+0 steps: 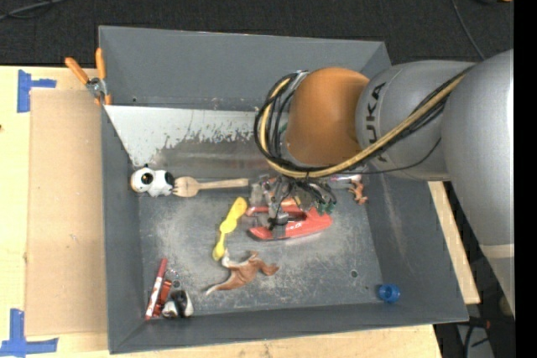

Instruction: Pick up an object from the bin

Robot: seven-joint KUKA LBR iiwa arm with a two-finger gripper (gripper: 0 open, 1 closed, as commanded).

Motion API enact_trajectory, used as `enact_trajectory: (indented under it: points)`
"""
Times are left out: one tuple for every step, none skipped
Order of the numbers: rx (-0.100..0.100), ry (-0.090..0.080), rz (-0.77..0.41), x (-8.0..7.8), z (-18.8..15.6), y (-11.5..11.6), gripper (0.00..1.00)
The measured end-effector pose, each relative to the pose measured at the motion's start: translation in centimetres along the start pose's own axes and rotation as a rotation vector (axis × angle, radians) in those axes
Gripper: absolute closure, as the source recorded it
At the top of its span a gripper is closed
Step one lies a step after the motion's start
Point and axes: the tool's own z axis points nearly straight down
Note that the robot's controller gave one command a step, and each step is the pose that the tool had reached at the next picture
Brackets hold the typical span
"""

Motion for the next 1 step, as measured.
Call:
enact_trajectory:
  points:
    - [-0.001,0.005,0.006,0.42,-5.78,0.67,1.00]
